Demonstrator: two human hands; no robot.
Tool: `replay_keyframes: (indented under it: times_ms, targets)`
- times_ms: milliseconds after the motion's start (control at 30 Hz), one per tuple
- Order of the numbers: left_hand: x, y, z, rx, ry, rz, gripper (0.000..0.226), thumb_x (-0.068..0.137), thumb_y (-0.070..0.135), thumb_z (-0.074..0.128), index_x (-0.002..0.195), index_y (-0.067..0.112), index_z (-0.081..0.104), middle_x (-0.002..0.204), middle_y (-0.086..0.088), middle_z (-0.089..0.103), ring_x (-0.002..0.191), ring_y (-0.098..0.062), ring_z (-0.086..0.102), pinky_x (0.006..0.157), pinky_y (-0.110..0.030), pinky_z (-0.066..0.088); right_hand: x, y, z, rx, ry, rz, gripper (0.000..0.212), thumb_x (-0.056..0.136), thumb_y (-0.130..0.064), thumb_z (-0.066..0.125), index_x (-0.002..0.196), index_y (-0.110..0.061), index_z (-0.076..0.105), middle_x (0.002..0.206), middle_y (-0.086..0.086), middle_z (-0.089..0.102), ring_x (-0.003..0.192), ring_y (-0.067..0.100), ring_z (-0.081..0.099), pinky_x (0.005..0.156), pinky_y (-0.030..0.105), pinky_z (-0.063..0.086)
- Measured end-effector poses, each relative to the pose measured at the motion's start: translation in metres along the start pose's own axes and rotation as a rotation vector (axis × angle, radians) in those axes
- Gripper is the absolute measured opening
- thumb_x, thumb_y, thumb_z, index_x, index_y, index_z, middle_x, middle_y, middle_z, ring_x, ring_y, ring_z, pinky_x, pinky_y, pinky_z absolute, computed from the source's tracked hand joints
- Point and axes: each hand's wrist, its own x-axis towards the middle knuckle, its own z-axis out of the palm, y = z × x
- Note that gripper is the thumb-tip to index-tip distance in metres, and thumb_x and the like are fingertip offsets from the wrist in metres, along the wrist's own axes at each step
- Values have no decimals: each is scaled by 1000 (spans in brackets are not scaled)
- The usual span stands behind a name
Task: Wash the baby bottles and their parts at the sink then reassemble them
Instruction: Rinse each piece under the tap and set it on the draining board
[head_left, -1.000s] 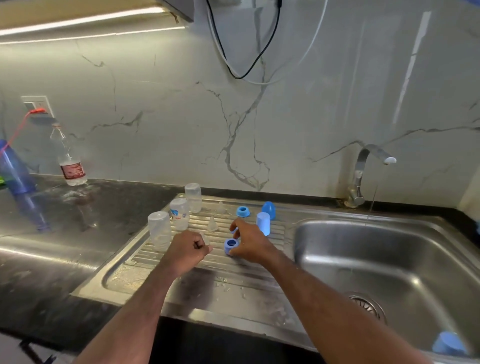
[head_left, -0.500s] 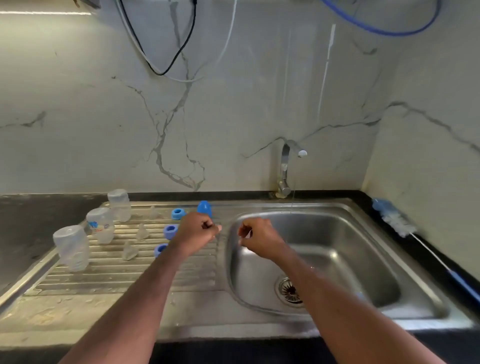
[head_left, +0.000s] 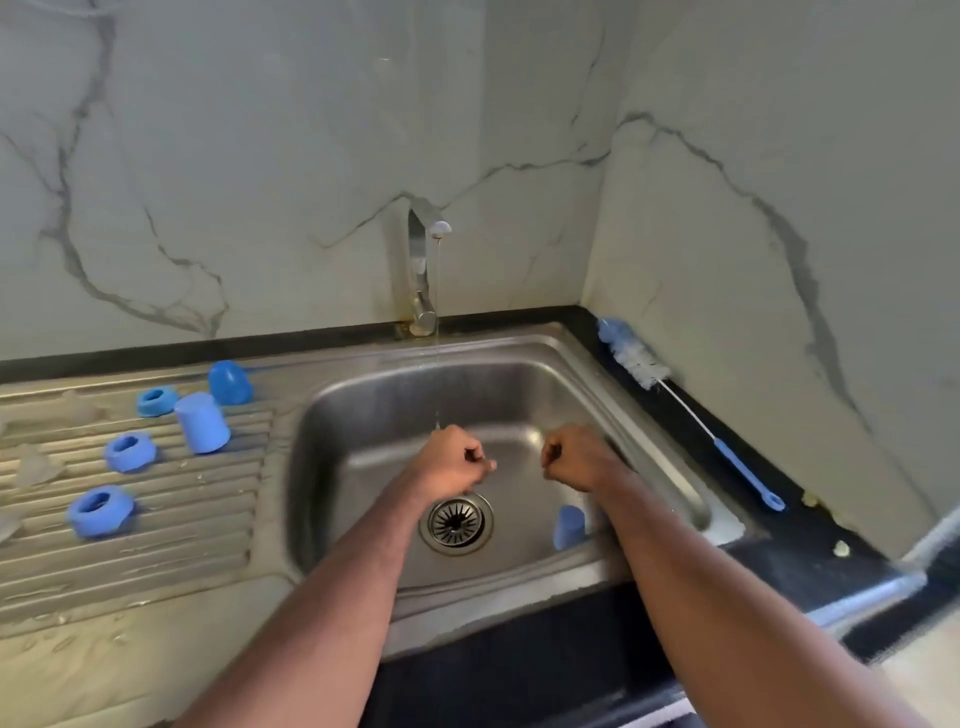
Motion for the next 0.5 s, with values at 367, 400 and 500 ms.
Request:
replay_keyframes:
  times_ms: [367,400,500]
  targets:
    - [28,-33,-6,31,-8,-69,28,91,18,73,64,17,65,68,-4,73,50,-5,68,59,-13,52,7,-8,22,-317,-498,64,51,68,-9,88,116,-11,72,115,8,71,102,26,69,78,30,52]
    - [28,-37,-11,19,27,-86,27,91,17,73,66,15,66,67,-3,72,48,-4,67,54,-10,48,12,-8,26,-303,-465,58,47,69,-7,86,114,-10,73,115,10,72,96,25,70,76,29,51]
    - [27,-58,-18,-113,212,-237,12,91,7,66,80,12,68,74,-6,72,54,-12,67,43,-16,47,32,-19,30,-121,-283,32,27,79,-7,73,105,-10,76,108,13,75,87,23,69,71,25,48]
